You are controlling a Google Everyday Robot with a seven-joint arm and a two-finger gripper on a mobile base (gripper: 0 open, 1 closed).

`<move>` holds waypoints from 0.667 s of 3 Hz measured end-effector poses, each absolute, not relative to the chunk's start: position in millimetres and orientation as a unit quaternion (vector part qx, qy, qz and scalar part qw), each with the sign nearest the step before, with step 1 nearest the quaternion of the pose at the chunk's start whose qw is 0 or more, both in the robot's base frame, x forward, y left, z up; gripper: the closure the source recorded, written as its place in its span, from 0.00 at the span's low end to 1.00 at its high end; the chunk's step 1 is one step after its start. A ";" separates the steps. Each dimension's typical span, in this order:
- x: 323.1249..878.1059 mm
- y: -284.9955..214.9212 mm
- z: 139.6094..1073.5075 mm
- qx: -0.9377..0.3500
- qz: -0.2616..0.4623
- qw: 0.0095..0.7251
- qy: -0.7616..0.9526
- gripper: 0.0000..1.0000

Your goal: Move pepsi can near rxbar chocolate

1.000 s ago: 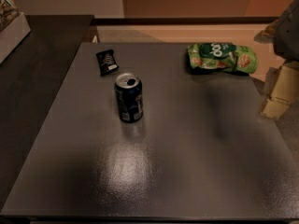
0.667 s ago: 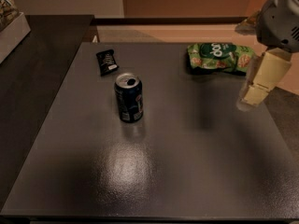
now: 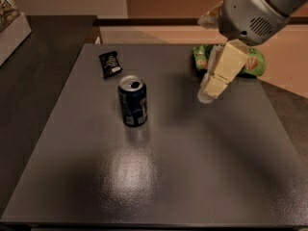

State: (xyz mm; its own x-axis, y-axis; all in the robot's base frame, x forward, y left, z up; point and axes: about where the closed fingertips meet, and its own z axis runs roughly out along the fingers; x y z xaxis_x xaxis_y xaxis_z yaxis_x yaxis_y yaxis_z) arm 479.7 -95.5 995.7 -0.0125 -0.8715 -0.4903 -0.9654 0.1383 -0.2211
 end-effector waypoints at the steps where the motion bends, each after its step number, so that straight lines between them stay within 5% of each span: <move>1: 479.7 -57.3 983.3 -0.671 0.105 0.266 0.684 0.00; 2: 474.2 -27.2 963.2 -0.693 0.116 0.249 0.667 0.00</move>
Offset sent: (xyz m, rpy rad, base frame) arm -0.0100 0.1010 -0.0618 -0.0160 0.0723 0.2002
